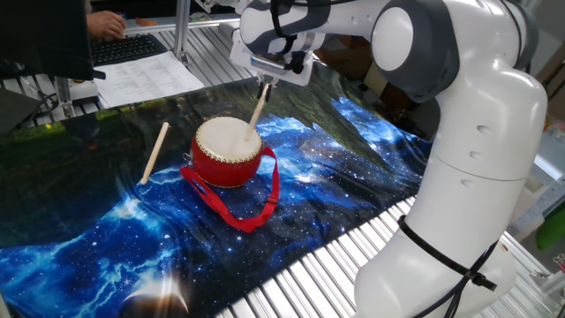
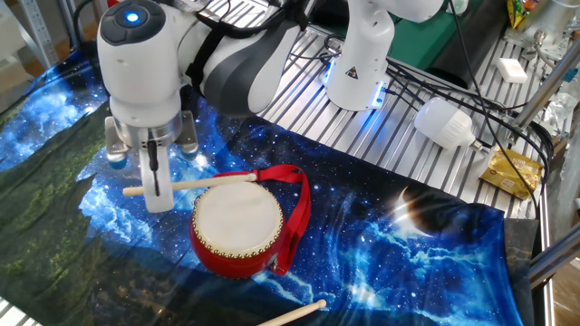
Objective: Play the drum
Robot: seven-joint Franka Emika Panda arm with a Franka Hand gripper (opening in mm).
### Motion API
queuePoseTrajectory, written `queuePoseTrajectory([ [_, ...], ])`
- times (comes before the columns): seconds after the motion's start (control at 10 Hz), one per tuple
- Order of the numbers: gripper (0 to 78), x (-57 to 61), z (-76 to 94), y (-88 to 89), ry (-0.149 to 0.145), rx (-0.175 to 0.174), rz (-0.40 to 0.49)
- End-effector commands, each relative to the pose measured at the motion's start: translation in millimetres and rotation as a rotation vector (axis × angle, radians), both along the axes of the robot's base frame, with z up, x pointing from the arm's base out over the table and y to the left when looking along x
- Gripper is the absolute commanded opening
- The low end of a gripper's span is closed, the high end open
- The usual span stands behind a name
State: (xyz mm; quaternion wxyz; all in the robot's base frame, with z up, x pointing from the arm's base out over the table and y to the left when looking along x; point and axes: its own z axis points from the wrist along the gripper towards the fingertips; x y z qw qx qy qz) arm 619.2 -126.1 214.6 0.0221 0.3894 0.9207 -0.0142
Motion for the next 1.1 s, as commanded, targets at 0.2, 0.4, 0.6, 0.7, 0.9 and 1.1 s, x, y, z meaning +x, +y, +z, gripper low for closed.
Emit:
queuePoseTrajectory([
  [0.2,1.2,-0.4,1.4,-0.7,0.038,-0.017,0.397],
  [0.4,1.2,0.3,0.9,-1.2,0.049,-0.017,0.443],
  [0.6,1.2,1.0,0.3,-1.6,0.055,-0.019,0.482],
  [0.7,1.2,1.9,-0.5,-2.2,0.058,-0.019,0.497],
  [0.9,1.2,4.9,-3.0,-4.2,0.058,-0.019,0.521],
  [1.1,1.2,7.9,-5.4,-6.4,0.056,-0.024,0.525],
])
